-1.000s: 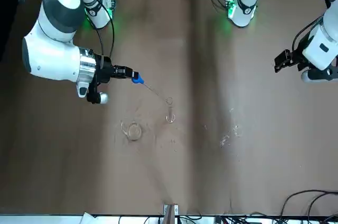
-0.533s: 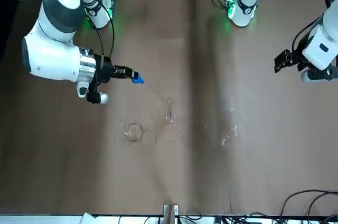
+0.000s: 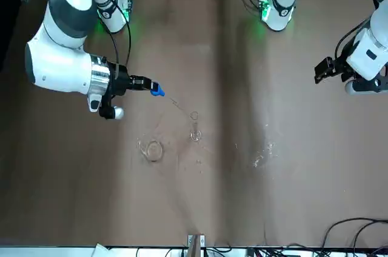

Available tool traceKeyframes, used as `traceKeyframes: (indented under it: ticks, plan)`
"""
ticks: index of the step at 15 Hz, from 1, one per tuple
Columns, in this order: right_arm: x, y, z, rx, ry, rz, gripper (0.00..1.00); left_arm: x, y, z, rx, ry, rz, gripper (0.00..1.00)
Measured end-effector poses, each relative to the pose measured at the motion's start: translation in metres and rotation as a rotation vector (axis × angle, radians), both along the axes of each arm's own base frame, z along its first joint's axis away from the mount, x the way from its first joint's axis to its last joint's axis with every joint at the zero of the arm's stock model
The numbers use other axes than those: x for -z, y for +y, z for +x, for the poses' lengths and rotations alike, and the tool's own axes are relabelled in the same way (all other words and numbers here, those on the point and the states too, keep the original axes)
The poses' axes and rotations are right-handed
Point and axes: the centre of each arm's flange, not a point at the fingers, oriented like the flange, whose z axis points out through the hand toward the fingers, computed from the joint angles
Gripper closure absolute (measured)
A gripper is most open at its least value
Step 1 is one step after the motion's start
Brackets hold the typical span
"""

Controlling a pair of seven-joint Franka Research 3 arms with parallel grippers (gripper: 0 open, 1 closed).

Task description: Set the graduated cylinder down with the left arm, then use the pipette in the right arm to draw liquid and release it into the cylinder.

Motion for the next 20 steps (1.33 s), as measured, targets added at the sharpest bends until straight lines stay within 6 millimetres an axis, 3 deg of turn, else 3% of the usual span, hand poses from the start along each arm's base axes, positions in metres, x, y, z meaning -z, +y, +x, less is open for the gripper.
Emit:
traceKeyframes:
  ticks: [20]
  plan:
    - [0.0010,-0.0014,0.0003,-0.003,-0.006,-0.016,0.93,-0.0001,-0.0040,-0.0004,0.007,-0.001,0.000,0.00]
